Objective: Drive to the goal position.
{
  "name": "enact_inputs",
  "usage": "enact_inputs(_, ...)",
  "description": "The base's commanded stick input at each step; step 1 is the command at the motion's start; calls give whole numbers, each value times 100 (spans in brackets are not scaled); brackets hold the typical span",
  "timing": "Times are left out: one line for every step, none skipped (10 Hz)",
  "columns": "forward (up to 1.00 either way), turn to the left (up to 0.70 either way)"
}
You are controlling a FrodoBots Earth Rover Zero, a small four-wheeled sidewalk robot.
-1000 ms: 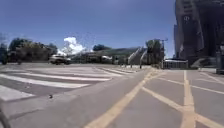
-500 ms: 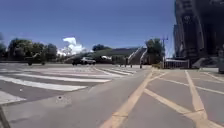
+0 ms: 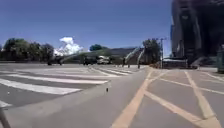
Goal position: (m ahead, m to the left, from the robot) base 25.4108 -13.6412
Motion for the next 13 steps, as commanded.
enact_inputs(40, 0)
enact_inputs(14, 0)
enact_inputs(2, 0)
enact_inputs(0, 0)
enact_inputs(0, 0)
enact_inputs(0, 0)
enact_inputs(0, 0)
enact_inputs(0, 0)
enact_inputs(0, 0)
enact_inputs(29, 0)
enact_inputs(45, 0)
enact_inputs(45, 0)
enact_inputs(45, 0)
